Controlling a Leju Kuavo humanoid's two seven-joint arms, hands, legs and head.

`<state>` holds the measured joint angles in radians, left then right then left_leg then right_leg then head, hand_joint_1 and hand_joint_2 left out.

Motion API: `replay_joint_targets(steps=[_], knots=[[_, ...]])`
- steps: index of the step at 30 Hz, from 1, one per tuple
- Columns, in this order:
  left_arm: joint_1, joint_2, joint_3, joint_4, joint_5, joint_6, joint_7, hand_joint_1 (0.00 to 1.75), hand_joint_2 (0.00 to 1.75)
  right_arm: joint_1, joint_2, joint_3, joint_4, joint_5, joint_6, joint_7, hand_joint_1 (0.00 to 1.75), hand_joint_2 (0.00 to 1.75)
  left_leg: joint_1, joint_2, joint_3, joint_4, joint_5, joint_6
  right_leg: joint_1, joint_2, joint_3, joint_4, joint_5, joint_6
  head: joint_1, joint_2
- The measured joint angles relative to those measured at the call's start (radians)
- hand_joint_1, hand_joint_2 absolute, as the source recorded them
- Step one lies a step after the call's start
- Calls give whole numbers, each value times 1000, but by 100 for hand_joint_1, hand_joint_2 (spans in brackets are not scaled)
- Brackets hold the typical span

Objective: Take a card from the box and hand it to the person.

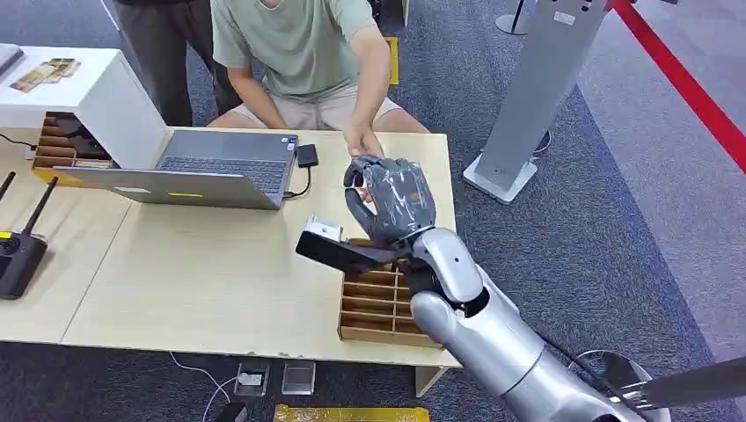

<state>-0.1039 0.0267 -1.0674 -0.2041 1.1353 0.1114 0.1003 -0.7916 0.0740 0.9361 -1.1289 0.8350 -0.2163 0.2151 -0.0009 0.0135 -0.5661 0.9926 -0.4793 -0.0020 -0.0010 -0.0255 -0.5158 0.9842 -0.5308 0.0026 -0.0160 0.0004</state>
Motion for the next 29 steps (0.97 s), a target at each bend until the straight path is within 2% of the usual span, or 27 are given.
replay_joint_targets(steps=[5, 8, 14, 15, 18, 24, 29], knots=[[0, 5, -13, 0, -8, -5, 8, 0, 0, -125, 42, -1, 270, 3, -25, -1, 175, 175, 0, -1, 0, 0, 0, 0, 0, 0, 0, 0, 0, 0, 0, 0], [0, 7, -15, 0, -8, -2, 26, 0, 0, -160, 63, -1, 389, 9, -20, 26, 175, 175, 0, -1, 0, 0, 0, 0, 0, 0, 0, -1, 0, 0, 0, 0], [1, 8, -21, 0, 0, 10, 43, 0, 0, -189, 91, 8, 536, 50, -1, 60, 175, 175, 0, 0, 0, 0, 0, 0, 0, 0, 0, -1, 0, 0, 0, 0], [1, 8, -21, 0, 2, 14, 46, 0, 0, -195, 98, 10, 567, 53, -1, 60, 0, 175, 0, 0, 0, 0, 0, 0, 0, 0, 0, -1, 0, 0, 0, 0], [0, 8, -26, 0, 2, 14, 44, 0, 0, -212, 119, 16, 645, 55, 0, 64, 0, 175, 0, 0, 0, 0, 0, 0, 0, 0, -1, -1, 0, 0, 0, 0], [0, 8, -28, 0, -7, 15, 17, 0, 0, -224, 132, 21, 677, 51, -17, 60, 0, 175, 0, 0, -1, 0, 0, 0, 0, 0, -1, 0, 0, 0, 0, 0], [0, 8, -28, 0, -5, 16, 5, 0, 0, -240, 135, 21, 682, 21, -82, 38, 0, 175, 0, 0, -1, 0, 0, 0, 0, 0, -1, 0, 0, 0, 0, 0]])
